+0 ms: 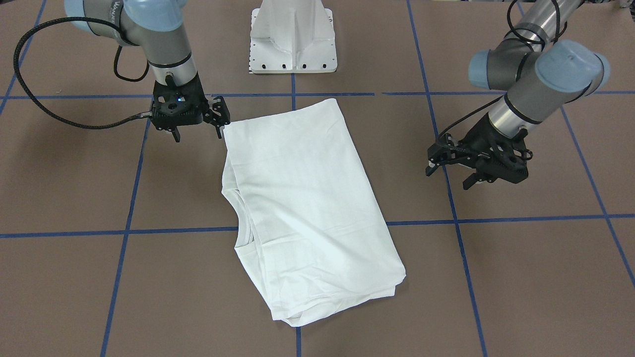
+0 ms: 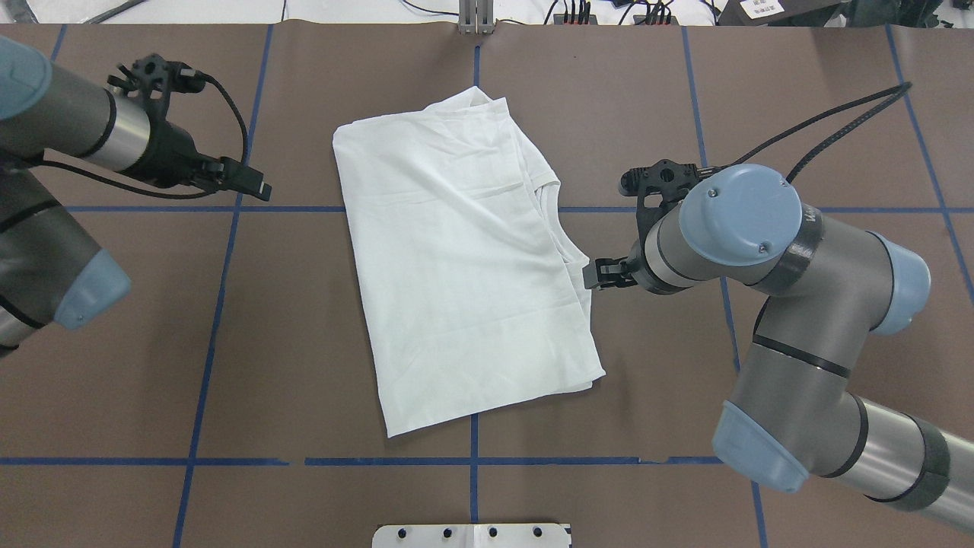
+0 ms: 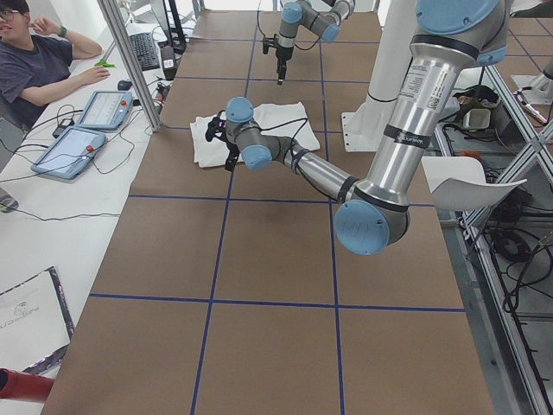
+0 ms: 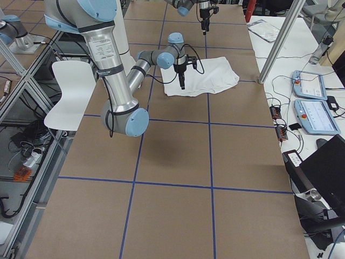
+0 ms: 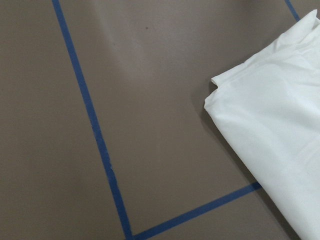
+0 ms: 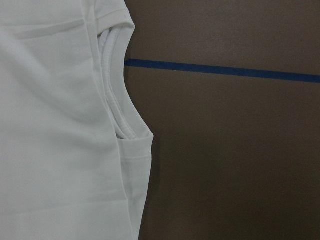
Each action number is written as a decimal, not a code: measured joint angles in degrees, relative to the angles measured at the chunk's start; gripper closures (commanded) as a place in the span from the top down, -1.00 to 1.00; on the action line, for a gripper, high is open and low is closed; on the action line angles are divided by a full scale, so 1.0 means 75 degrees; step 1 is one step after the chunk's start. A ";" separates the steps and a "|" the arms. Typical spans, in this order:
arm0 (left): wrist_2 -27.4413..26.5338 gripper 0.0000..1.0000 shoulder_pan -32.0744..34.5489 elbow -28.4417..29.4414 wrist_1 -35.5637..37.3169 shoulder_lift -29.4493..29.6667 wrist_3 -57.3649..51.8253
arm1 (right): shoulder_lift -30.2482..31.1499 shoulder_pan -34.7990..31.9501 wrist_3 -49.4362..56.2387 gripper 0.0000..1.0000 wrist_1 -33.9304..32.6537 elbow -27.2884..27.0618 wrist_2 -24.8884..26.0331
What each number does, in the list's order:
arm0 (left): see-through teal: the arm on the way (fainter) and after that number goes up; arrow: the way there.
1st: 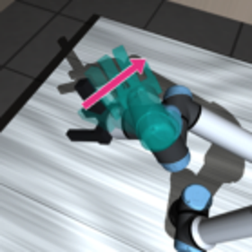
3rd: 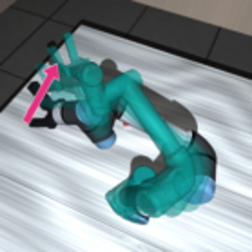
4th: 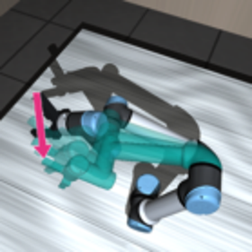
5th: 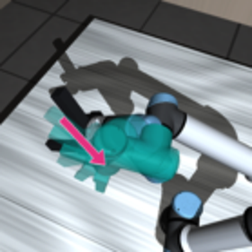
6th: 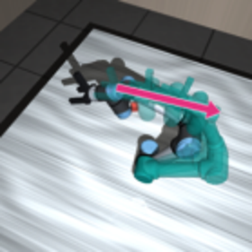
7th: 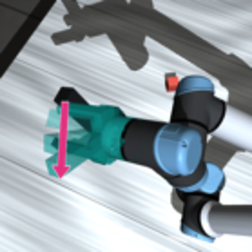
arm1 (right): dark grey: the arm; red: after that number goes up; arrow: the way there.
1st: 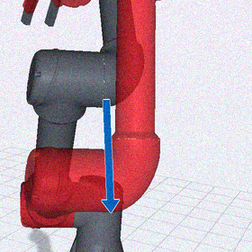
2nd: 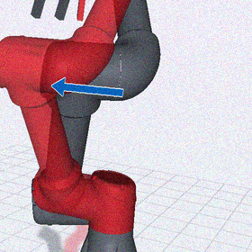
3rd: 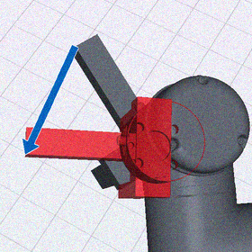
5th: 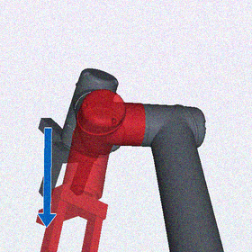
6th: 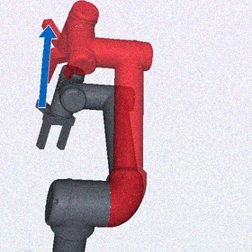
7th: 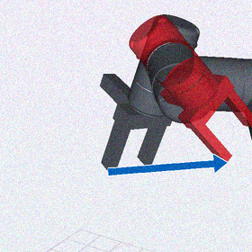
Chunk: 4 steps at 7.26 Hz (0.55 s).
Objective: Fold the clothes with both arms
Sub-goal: 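Move the right gripper to the shirt's side edge while the left gripper lowers, then lower the left gripper to the shirt's near corner beside the right gripper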
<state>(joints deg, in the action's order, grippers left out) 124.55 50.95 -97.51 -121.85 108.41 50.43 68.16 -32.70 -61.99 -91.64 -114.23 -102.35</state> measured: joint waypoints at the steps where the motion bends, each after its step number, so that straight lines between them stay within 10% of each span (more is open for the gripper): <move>1: -0.0179 1.00 -0.0414 -0.0171 0.0003 -0.0056 0.0678 | 0.0065 -0.0018 -0.0018 1.00 0.0131 -0.0010 -0.0004; 4: -0.0957 1.00 -0.1896 -0.0916 0.0878 0.0009 0.2952 | 0.0097 -0.0024 -0.0086 1.00 0.0204 -0.0021 -0.0003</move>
<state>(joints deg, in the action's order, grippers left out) 117.37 36.73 -104.38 -115.26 108.48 72.57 68.89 -32.88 -62.64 -90.11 -114.38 -102.38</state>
